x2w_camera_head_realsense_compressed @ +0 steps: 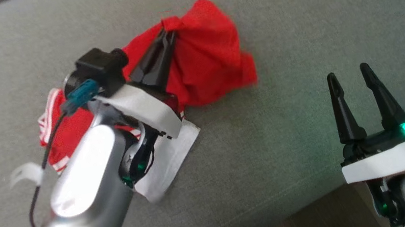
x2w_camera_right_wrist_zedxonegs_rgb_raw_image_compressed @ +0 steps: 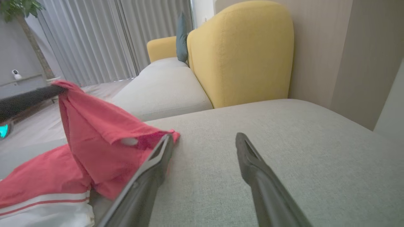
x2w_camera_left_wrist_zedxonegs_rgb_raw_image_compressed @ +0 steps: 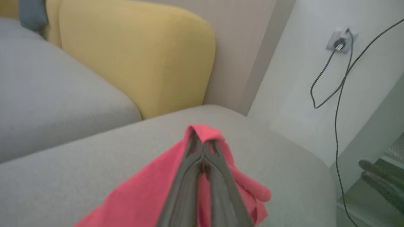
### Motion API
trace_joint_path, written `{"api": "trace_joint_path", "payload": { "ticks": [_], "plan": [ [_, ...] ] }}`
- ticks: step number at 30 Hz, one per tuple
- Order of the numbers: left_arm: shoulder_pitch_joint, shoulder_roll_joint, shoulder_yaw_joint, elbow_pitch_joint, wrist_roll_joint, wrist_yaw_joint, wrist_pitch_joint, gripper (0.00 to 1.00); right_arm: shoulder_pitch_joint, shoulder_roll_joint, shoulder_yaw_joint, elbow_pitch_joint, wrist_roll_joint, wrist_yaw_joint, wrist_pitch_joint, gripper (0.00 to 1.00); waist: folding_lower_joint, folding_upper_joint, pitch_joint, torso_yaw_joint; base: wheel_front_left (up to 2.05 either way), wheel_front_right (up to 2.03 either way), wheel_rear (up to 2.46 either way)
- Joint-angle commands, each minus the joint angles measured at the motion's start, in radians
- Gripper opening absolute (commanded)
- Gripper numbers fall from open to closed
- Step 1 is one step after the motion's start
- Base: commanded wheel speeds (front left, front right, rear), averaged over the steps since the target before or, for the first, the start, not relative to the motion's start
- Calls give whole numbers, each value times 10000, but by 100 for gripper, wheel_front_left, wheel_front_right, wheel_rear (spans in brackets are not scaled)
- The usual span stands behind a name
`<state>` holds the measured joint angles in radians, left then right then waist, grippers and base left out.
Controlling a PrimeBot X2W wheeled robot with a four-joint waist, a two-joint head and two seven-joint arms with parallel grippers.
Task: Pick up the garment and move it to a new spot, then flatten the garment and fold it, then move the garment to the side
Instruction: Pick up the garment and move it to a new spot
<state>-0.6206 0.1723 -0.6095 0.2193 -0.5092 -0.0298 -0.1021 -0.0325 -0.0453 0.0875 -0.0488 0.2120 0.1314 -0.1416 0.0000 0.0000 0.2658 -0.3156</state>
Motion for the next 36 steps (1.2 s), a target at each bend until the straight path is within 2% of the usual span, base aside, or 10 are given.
{"api": "trace_joint_path", "payload": {
  "ticks": [1,7,8,9,14,20,23,28,33,36],
  "plan": [
    [-499,75,272,-22,-79,-62,84,0,-355,-49,195,-283,104,-7,-129,100,0,0,394,-188,0,0,0],
    [-648,-240,-126,1829,-293,-471,164,0,-560,-49,284,-79,192,-7,-331,100,0,0,677,-27,0,0,0],
    [-654,-280,-191,2058,-315,-530,121,43,-597,-49,304,-36,198,-7,-352,100,0,0,687,20,0,0,0],
    [-665,-314,-258,2212,-314,-587,19,100,-629,-49,316,4,196,-7,-369,100,0,0,690,84,0,0,0],
    [-434,-230,-513,2286,116,-518,-870,100,-707,-49,311,186,116,-7,-396,100,0,0,417,571,0,0,0],
    [421,408,-475,1104,1058,501,-1443,100,-703,-49,186,276,-107,-7,-234,100,0,0,-89,1440,0,0,0],
    [1259,878,272,192,1071,1218,-1563,100,-693,-49,92,271,-258,-7,-59,100,0,0,-381,2027,0,0,0],
    [2341,1206,1800,-906,887,1841,-1591,100,-698,-49,24,256,-432,-7,175,100,0,0,-659,2641,0,0,0],
    [3437,1305,3241,-1413,868,1940,-1594,100,-596,-49,-96,298,-513,-7,409,100,0,0,-1021,3117,0,0,0],
    [3828,1347,3651,-1456,918,1902,-1594,100,-541,-49,-123,294,-558,-7,486,100,0,0,-1179,3215,0,0,0]
  ]
}}
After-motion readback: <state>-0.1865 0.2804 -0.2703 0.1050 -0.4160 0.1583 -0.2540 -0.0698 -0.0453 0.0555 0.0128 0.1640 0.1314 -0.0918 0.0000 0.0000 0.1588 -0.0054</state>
